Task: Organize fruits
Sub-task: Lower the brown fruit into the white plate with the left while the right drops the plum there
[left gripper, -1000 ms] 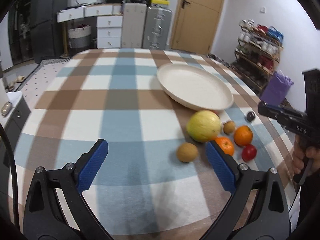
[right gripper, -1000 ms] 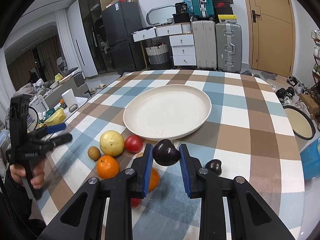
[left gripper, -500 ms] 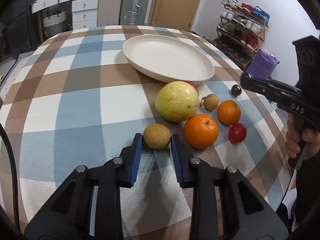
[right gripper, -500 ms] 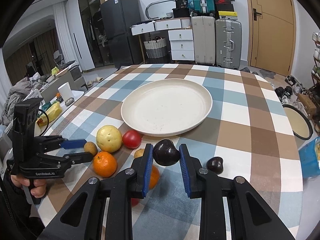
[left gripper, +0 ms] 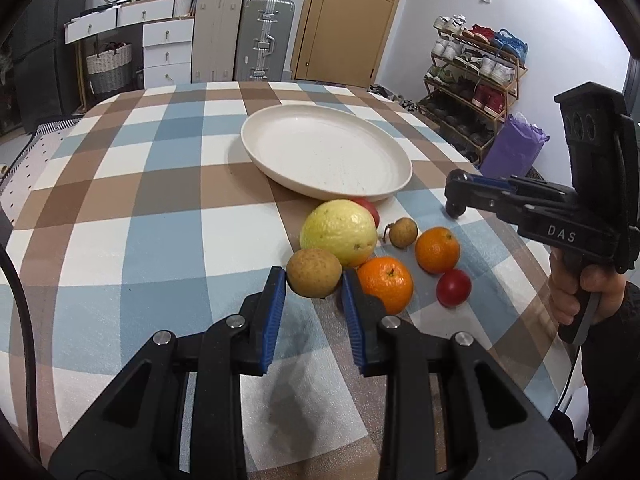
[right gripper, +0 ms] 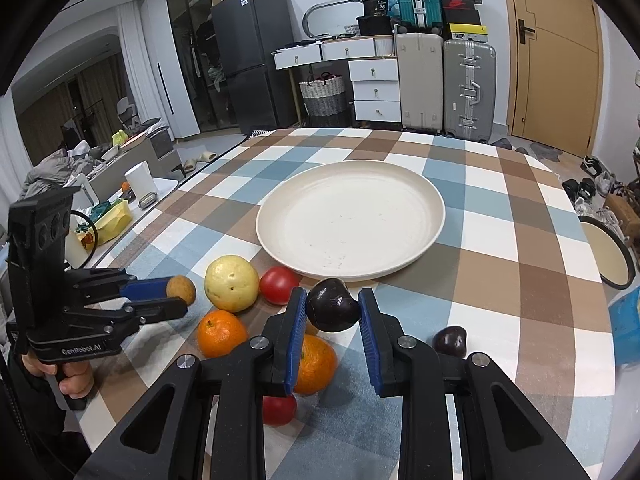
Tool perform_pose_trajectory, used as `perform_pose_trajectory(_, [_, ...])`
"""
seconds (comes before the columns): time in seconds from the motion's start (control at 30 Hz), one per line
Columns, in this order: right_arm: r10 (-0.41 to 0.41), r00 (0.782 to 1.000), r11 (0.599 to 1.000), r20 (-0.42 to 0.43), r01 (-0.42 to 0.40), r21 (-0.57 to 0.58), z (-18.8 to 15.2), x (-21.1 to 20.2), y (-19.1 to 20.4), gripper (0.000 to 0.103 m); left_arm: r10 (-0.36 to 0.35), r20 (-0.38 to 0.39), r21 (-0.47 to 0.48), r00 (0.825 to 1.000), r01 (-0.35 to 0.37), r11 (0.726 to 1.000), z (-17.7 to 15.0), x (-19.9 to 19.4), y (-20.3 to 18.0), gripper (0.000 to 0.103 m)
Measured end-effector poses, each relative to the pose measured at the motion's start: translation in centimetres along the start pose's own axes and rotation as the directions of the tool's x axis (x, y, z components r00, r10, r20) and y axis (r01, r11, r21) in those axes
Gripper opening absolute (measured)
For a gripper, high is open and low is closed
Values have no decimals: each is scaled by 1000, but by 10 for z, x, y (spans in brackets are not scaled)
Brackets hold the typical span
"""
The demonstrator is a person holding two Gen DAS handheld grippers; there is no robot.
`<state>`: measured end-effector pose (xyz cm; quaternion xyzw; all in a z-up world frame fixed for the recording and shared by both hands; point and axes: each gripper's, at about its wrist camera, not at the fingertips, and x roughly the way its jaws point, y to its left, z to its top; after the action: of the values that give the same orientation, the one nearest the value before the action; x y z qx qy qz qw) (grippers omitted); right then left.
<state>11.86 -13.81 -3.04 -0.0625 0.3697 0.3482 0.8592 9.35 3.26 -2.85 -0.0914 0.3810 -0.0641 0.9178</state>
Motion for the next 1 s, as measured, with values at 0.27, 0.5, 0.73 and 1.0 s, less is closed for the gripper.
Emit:
perform_pose_trajectory(0.27, [11, 1000, 1000, 0, -11, -27, 13, 4, 7, 27, 34, 42, -10, 999, -34, 999, 12, -13, 1, 26])
perform_pose_trajectory(0.5, [10, 1000, 999, 12, -10, -45, 23, 4, 11, 27, 44, 83, -3, 996, -44, 999, 31, -20, -4, 26])
perform_pose_trajectory(0.73, [5, 1000, 999, 22, -4, -49, 30, 5, 9, 27, 49, 98, 3, 994, -50, 999, 50, -13, -8, 26])
perform_pose_trajectory(1.0, [5, 999, 999, 38, -3, -46, 40, 13, 1, 27, 57, 104, 0, 993, -57, 998, 67, 8, -4, 26])
